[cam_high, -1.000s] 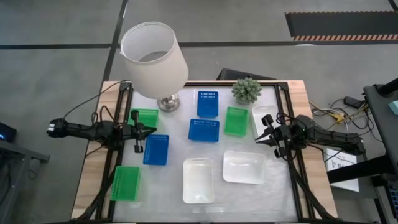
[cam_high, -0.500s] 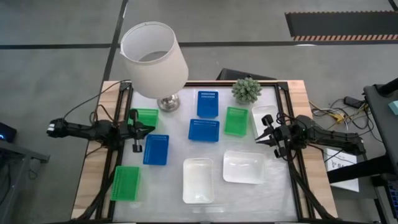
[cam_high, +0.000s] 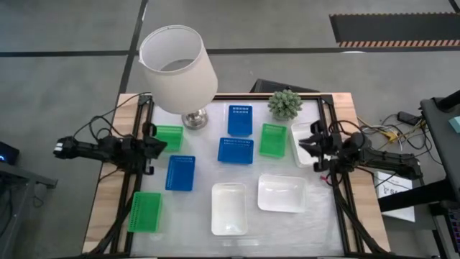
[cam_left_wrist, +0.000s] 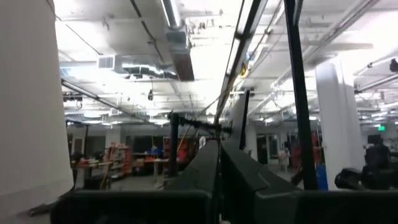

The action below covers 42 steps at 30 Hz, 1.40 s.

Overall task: Stack baskets by color
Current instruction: Stack the middle blue bin on the top blue bin

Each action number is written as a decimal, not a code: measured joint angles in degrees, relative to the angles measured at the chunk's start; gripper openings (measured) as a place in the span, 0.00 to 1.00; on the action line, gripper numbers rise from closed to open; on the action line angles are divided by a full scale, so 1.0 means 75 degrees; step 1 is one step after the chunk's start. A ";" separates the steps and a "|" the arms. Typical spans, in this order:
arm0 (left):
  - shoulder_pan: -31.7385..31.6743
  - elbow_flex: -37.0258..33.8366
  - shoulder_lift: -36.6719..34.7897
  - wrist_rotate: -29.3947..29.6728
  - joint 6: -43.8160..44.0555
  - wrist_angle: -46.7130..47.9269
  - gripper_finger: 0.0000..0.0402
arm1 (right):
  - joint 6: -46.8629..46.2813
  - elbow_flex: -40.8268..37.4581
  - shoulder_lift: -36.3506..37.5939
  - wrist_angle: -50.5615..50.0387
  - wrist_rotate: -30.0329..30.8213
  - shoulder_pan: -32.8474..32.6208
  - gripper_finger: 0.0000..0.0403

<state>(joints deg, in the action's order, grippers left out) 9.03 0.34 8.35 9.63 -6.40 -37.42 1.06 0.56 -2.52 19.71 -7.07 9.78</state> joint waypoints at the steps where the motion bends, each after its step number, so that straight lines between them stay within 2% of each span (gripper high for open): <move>1: 0.0000 0.0000 0.0028 0.0000 0.0007 -0.0090 0.00 | 0.0000 0.0000 0.0000 0.0006 0.0253 0.0000 0.11; 4: -0.0002 0.0000 0.0093 0.0000 0.0019 -0.0328 0.00 | 0.0000 0.0000 0.0000 0.0014 0.0705 0.0000 0.11; 11: -0.0002 0.0003 0.0421 0.0000 0.0407 -0.0343 0.00 | -0.0009 0.0000 -0.0020 0.0122 0.0752 -0.0003 0.11; 14: -0.0002 0.0003 0.0679 0.0037 0.0414 -0.0393 0.00 | -0.0006 0.0002 -0.0233 0.0866 0.0720 -0.0006 0.11; 16: -0.0003 0.0003 0.0886 0.0256 0.0414 -0.0592 0.00 | -0.0003 0.0035 -0.0551 0.1366 0.0423 -0.0020 0.11; 21: -0.0003 0.0035 0.1514 0.0593 0.0345 -0.0832 0.00 | 0.0156 0.0597 -0.1800 0.2139 0.0139 -0.0023 0.11; 26: -0.0002 0.0164 0.1923 0.0624 -0.0256 -0.0844 0.00 | 0.0750 0.1550 -0.3471 0.2099 0.0136 -0.0023 0.11; 36: -0.0002 0.0181 0.2238 0.0638 -0.0189 -0.0737 0.00 | 0.1044 0.3178 -0.6323 0.1989 0.0162 -0.0379 0.11; 39: -0.0002 0.0181 0.2327 0.0638 -0.0186 -0.0751 0.00 | 0.1095 0.3704 -0.6997 0.1992 0.0555 -0.0613 0.11; 42: 0.0001 0.0210 0.2358 0.0638 -0.0182 -0.0811 0.00 | 0.1154 0.4242 -0.7582 0.1291 0.1126 -0.0819 0.11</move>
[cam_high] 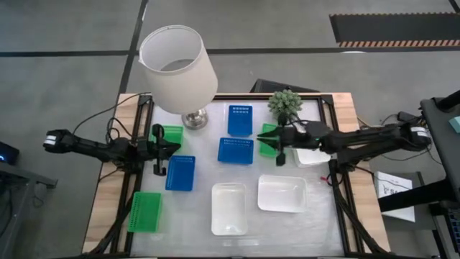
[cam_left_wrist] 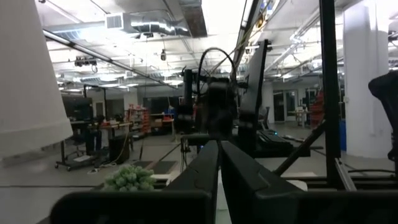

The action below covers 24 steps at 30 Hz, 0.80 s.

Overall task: Stack baskets by color
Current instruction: Stack the middle blue bin on the top blue bin

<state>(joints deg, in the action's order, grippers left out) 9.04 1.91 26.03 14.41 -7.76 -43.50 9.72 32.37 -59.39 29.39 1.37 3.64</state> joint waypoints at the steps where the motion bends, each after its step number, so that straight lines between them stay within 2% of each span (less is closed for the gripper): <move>1: 0.0000 0.0000 -0.0007 0.0000 0.0004 -0.0023 0.00 | 0.0000 0.0190 -0.0185 -0.0271 0.0101 -0.0050 0.11; 8: 0.0000 -0.0002 0.0000 -0.0007 0.0014 -0.0077 0.00 | -0.0009 0.1626 -0.1215 -0.2524 0.0670 -0.0361 0.11; 19: 0.0000 -0.0001 0.0212 -0.0064 -0.0013 -0.0184 0.00 | 0.0040 0.4083 -0.2554 -0.6671 0.0677 -0.0384 0.11; 24: -0.0003 -0.0001 0.0226 -0.0063 -0.0013 -0.0203 0.00 | 0.0044 0.5066 -0.3149 -0.7936 0.0559 -0.0384 0.19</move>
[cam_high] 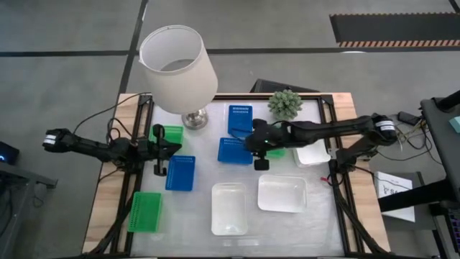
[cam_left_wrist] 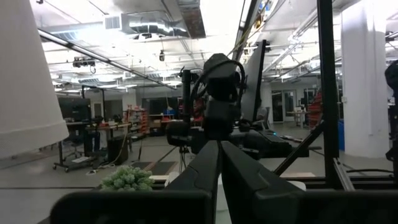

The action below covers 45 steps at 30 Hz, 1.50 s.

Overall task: Stack baskets by color
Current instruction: Stack the middle blue bin on the top blue bin

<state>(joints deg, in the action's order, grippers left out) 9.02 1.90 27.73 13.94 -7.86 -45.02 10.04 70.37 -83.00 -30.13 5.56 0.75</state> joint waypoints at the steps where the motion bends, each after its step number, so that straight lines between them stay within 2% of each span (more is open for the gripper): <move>1: 0.0000 0.0001 0.0000 -0.0001 0.0000 0.0001 0.00 | 0.0000 0.0127 -0.0133 -0.0136 0.0000 0.0000 0.22; 9: 0.0000 0.0001 0.0000 0.0002 0.0006 0.0001 0.00 | 0.0009 0.0884 -0.0997 -0.0891 -0.0017 0.0000 0.44; 12: 0.0002 0.0001 0.0000 0.0002 0.0008 0.0001 0.00 | 0.0113 0.0976 -0.1259 -0.0890 -0.0325 0.0003 0.49; 15: 0.0003 0.0001 0.0000 0.0002 0.0009 0.0001 0.00 | 0.0143 0.1020 -0.1503 -0.0724 -0.0607 0.0000 0.50; 29: 0.0003 0.0010 0.0000 0.0007 0.0000 -0.0008 0.00 | 0.0067 0.1030 -0.2470 -0.0447 -0.0886 -0.0003 0.50; 36: 0.0000 0.0010 0.0000 0.0005 -0.0003 -0.0005 0.00 | 0.1292 0.1422 -0.2283 -0.1934 -0.1148 -0.0002 0.50; 38: 0.0000 0.0010 0.0000 0.0009 -0.0003 -0.0005 0.00 | 0.2032 0.1562 -0.2156 -0.2217 -0.1144 -0.0024 0.50; 42: 0.0000 0.0010 -0.0002 0.0039 -0.0009 -0.0013 0.00 | 0.4370 0.1711 -0.2010 -0.2768 -0.0888 -0.0035 0.50; 45: 0.0000 0.0010 -0.0012 0.0060 -0.0009 -0.0022 0.00 | 0.5319 0.1708 -0.2019 -0.2790 -0.0842 -0.0035 0.50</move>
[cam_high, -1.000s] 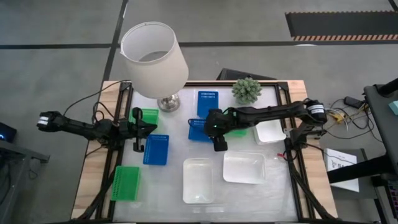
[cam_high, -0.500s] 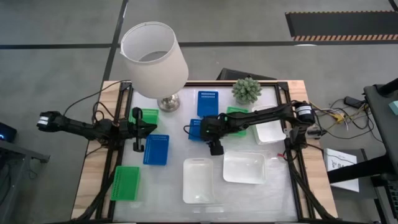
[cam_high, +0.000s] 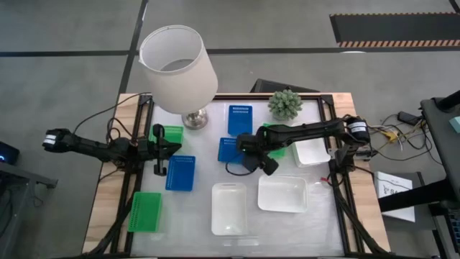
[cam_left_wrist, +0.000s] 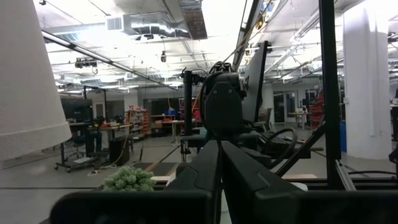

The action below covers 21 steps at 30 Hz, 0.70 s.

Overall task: Stack baskets by color
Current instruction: Stack the middle blue bin on the top blue bin

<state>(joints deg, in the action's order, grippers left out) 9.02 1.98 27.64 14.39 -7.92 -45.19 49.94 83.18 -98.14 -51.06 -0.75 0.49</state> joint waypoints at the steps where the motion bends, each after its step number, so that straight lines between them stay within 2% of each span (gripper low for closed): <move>1: 0.0000 0.0000 0.0000 0.0009 0.0000 0.0000 0.00 | 0.0124 0.0000 -0.0025 0.0002 0.0086 0.0000 0.50; 21: 0.0000 0.0000 0.0061 0.0035 -0.0004 -0.0046 0.00 | 0.0764 -0.0006 -0.0883 -0.0110 0.0906 0.0055 0.50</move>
<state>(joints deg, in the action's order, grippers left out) 9.02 1.98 28.10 14.66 -7.95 -45.53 55.67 83.13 -104.76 -51.88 6.04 0.91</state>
